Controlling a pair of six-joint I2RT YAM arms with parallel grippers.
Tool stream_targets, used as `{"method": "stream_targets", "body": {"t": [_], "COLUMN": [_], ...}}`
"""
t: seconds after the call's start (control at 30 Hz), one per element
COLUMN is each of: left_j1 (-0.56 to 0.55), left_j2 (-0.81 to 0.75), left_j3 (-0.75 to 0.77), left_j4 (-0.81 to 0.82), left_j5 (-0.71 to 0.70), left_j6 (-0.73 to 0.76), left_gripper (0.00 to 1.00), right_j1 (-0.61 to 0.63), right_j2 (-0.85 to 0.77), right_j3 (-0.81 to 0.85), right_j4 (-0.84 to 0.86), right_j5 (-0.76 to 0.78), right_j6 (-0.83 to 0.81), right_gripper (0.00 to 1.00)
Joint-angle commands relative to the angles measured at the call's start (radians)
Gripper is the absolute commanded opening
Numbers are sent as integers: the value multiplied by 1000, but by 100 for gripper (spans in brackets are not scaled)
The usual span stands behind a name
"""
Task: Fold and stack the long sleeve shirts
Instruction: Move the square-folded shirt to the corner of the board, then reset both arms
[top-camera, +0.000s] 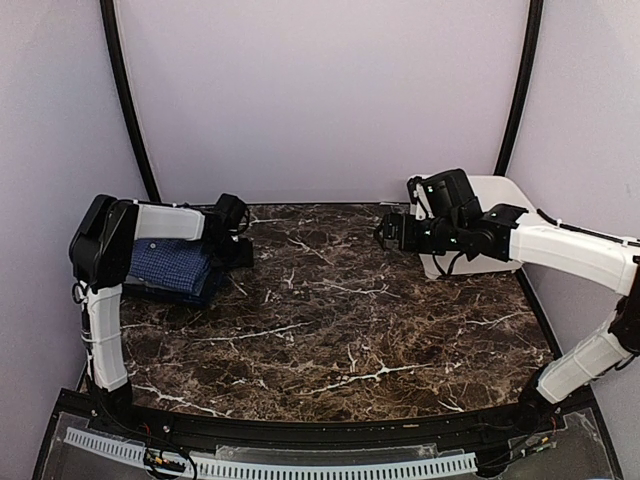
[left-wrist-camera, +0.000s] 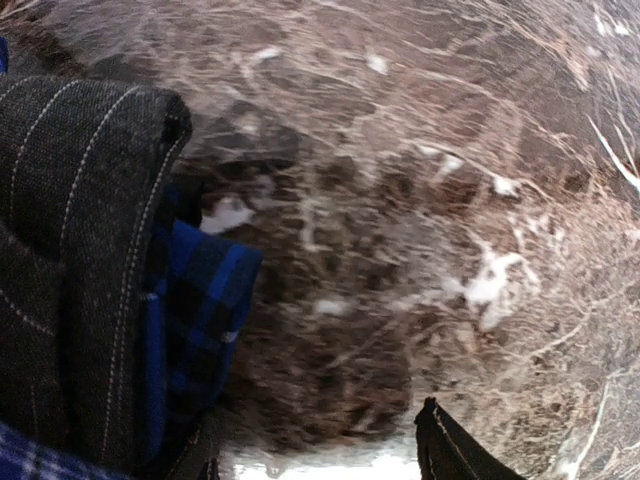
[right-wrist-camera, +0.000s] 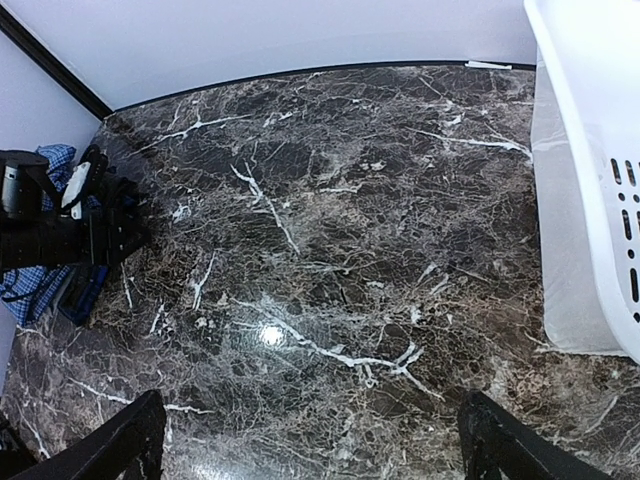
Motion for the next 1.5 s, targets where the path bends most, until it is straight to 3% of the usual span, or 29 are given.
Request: {"method": "stream_targets", "body": {"t": [0.0, 0.43, 0.7, 0.8, 0.97, 1.47], "left_j1": [65, 72, -18, -45, -95, -117], "left_j2": [-67, -106, -235, -292, -394, -747], "left_j3": [-43, 61, 62, 35, -13, -313], "left_j4": [-27, -52, 9, 46, 128, 347], "left_j5": [-3, 108, 202, 234, 237, 204], "left_j6": [58, 104, 171, 177, 182, 205], "left_gripper": [65, 71, 81, 91, 98, 99], "right_j1": [-5, -6, -5, -5, -5, -5], "right_j2": [-20, -72, -143, -175, -226, -327], "right_j3": [-16, -34, -73, -92, -132, -234], "right_j4": [45, 7, 40, 67, 126, 246], "right_j5": [-2, 45, 116, 148, 197, 296], "right_j6": [3, -18, -45, -62, -104, -194], "right_gripper": [99, 99, 99, 99, 99, 99]}}
